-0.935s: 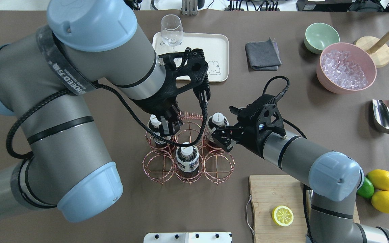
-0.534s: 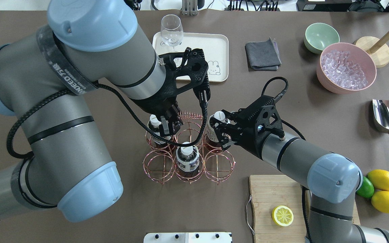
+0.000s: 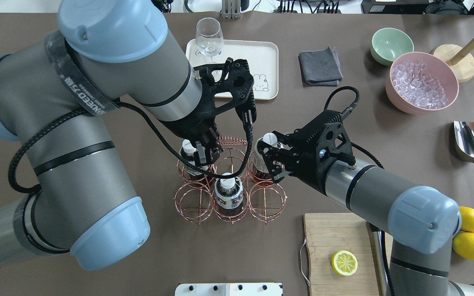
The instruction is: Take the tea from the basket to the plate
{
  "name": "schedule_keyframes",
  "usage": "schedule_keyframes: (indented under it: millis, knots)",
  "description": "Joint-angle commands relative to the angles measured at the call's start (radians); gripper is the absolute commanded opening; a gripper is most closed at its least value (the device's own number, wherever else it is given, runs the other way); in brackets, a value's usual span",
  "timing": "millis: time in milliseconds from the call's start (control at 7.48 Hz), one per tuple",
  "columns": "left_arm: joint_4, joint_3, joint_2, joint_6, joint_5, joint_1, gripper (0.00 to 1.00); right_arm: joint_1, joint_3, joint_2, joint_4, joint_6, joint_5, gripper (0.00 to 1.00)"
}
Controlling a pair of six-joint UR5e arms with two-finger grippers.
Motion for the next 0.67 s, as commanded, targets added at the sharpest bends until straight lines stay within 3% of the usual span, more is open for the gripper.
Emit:
schedule_keyframes:
  millis: [0,267,534]
  knots:
    - [0.0,0.0,0.0,0.0,0.0,0.0,0.0,-0.001,0.128,0.009,-0.161,0.007,0.004,0.0]
    - [0.0,0.0,0.0,0.0,0.0,0.0,0.0,0.026,0.253,0.012,-0.322,0.01,0.068,0.0]
    - [0.0,0.0,0.0,0.0,0.0,0.0,0.0,0.182,0.312,0.068,-0.452,0.011,0.256,0.0]
